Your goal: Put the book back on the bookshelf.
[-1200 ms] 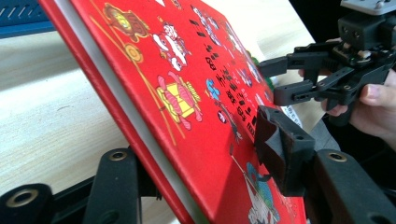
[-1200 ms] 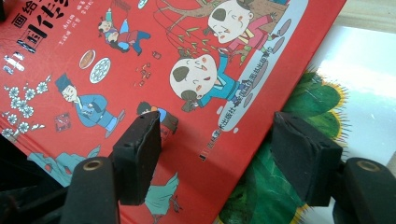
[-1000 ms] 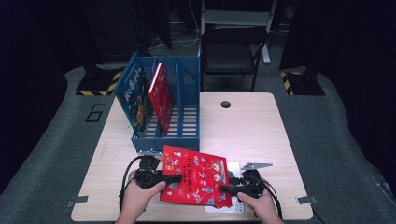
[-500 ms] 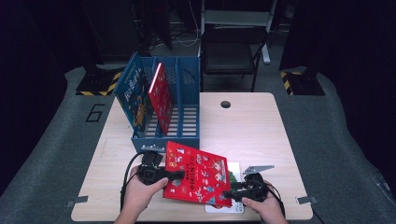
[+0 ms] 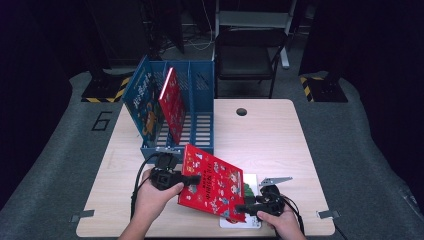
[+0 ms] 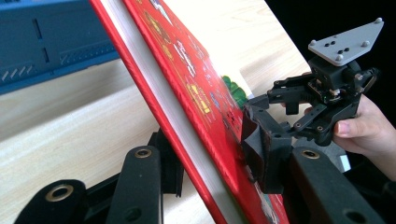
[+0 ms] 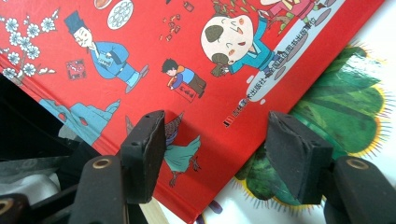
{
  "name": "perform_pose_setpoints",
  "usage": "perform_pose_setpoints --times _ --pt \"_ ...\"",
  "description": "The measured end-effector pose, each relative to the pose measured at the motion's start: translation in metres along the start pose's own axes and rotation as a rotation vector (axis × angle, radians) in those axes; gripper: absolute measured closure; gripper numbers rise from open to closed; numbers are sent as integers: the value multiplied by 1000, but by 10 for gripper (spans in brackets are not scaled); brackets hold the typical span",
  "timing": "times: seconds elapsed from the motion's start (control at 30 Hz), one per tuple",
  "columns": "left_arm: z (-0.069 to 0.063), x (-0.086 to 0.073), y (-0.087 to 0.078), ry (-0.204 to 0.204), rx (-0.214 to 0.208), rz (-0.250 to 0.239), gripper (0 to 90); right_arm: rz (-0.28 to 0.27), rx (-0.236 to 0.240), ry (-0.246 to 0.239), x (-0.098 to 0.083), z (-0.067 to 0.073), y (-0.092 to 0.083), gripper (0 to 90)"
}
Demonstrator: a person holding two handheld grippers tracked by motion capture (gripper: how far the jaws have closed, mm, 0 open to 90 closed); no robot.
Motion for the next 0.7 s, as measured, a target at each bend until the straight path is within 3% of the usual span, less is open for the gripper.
perform_pose_setpoints --times 0.2,0.4,0.47,0.57,0.63,0.7 --pt "0 5 -2 11 8 11 629 -5 7 -15 1 3 3 379" --pt "0 8 -6 -6 16 20 642 -7 9 -15 2 6 7 360" --pt "-2 9 -7 1 22 23 644 -6 6 -38 3 7 8 366" --pt "-3 11 -8 7 27 26 646 3 -60 -92 5 5 6 396" --pt "-3 13 -8 10 26 31 649 11 -57 -82 3 5 5 419" --pt "-4 15 -8 9 25 33 654 35 -69 -101 -1 4 6 432"
Point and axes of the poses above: each handheld gripper's, and its own axes: y roughly forward along the jaws, x roughly out of its top, z roughly to its left, the point moved 7 cm from there along y, roughly forward along the jaws, and after that the axes turned 2 degrees about -z, right-handed, at the moved point
